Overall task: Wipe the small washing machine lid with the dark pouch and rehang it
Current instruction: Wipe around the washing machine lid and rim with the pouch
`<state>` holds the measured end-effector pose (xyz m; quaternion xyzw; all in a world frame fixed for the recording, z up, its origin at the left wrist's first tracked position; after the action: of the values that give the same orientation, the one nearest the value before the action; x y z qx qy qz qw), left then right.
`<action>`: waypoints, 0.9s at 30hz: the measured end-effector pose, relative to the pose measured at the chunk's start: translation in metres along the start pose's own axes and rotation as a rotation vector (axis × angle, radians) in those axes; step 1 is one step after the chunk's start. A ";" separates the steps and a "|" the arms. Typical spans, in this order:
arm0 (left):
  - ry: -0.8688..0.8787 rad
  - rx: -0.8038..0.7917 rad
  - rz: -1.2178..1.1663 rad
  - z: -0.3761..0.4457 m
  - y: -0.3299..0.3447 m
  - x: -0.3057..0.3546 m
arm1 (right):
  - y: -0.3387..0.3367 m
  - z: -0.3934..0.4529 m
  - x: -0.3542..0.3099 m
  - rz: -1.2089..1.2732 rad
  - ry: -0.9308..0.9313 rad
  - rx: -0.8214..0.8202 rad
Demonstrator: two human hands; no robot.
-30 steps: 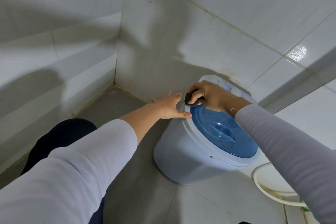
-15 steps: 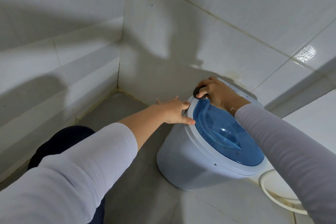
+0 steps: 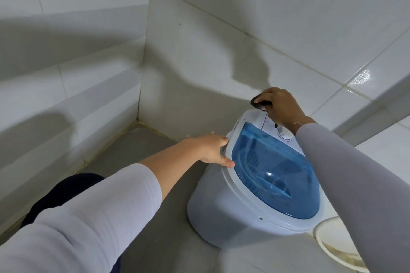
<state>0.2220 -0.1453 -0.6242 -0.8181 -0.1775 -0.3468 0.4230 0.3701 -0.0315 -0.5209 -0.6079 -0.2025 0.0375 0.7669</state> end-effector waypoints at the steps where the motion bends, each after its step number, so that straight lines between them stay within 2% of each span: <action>1: 0.004 0.003 -0.001 0.001 -0.005 0.004 | -0.005 0.002 0.002 -0.003 0.000 -0.005; 6: 0.068 0.024 0.004 0.016 -0.023 0.022 | -0.007 -0.003 -0.013 -0.001 -0.066 -0.072; 12: 0.080 0.007 0.110 0.031 -0.023 0.029 | 0.036 -0.022 -0.026 0.021 -0.171 -0.230; 20: 0.040 0.011 0.237 0.045 -0.021 0.020 | 0.058 -0.025 -0.019 -0.009 -0.153 -0.120; 27: 0.016 -0.018 0.268 0.047 -0.020 0.020 | 0.055 -0.012 -0.017 -0.157 -0.095 -0.146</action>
<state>0.2443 -0.0953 -0.6171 -0.8356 -0.0600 -0.2951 0.4594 0.3690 -0.0339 -0.5803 -0.6421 -0.2877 -0.0092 0.7106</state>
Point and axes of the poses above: each hand's wrist, its own z-axis towards the middle knuckle, its own y-axis out of the palm, x = y × z, the point moved 6 cm from there along z, towards the middle knuckle, and after that the axes turned 15 degrees about -z, right-handed, at the moved point
